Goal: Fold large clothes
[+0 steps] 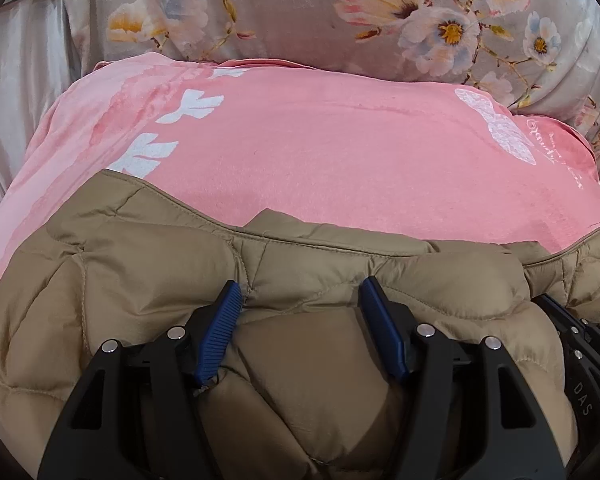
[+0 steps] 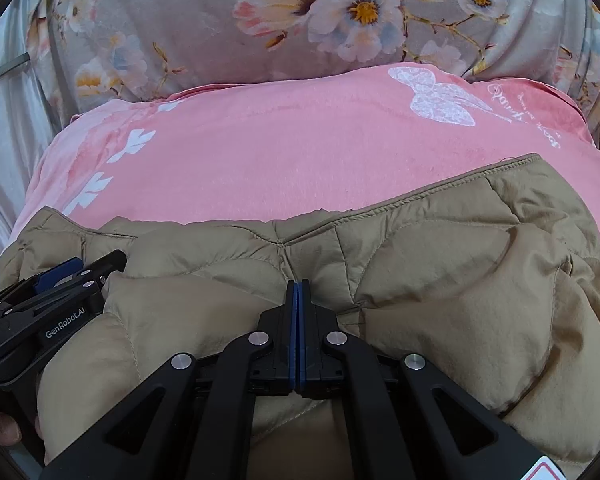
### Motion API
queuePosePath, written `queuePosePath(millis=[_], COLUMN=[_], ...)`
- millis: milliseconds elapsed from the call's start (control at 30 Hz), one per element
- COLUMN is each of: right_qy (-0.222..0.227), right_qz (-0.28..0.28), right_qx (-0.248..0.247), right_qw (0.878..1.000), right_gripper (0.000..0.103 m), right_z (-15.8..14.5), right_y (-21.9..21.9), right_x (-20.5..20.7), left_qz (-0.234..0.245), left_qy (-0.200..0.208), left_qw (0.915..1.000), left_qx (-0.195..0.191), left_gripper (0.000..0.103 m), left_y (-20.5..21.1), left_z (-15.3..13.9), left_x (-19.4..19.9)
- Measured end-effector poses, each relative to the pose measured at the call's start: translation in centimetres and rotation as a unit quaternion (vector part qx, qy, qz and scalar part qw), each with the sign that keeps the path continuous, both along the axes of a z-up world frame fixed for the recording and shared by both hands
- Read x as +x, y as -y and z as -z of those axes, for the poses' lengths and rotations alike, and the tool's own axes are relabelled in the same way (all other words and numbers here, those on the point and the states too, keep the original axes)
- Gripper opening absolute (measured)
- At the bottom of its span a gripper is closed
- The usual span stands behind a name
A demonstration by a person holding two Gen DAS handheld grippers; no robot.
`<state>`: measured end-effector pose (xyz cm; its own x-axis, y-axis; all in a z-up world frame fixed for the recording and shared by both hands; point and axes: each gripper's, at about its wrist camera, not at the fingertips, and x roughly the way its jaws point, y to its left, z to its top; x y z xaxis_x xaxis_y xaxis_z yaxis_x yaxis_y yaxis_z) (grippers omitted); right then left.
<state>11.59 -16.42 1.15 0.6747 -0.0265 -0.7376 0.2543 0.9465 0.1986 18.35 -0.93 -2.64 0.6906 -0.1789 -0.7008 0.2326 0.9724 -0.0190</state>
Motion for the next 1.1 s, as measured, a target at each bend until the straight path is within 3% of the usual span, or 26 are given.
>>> queuePosePath(millis=[467,600,667,733,833,967,1100], right_qy=[0.001,-0.002,-0.018,-0.004,0.024,0.021,0.005], right_qz=[-0.002,-0.007,-0.006,0.0,-0.022,-0.057,-0.07], right_qx=[0.006,0.019,0.023,0.029,0.05,0.064,0.072], right_qw=[1.0,1.0,1.0,1.0,0.998,0.996,0.995], right_gripper=[0.0,0.0,0.0,0.01,0.014,0.014,0.014], right_z=[0.7,0.8,0.0,-2.2,-5.3,-6.0,-4.2], right_y=[0.1,0.6,1.0,0.7,-1.4,-5.6,-8.0], right_x=[0.3,0.6,0.5,-1.0,-3.8,-6.6,-7.3], left_qz=[-0.007,-0.002,-0.006,-0.022,-0.061,-0.136,-0.156], left_qy=[0.007,-0.011,-0.032,-0.042,-0.033,-0.063,-0.092], left_qw=[1.0,0.999,0.9952,0.9899,0.9863,0.9762,0.9583], left_qx=[0.0,-0.044,-0.092,-0.134,-0.15,-0.157,-0.221], left_gripper=[0.061,0.061,0.061,0.064,0.079,0.081,0.081], left_y=[0.1,-1.4,-3.9,-7.7,-14.3,-22.8,-26.6], left_z=[0.3,-0.6,-1.7,-3.4,-5.0,-3.3,-0.9], left_x=[0.1,-0.1,-1.3,-3.4,-7.0,-10.8,-13.3])
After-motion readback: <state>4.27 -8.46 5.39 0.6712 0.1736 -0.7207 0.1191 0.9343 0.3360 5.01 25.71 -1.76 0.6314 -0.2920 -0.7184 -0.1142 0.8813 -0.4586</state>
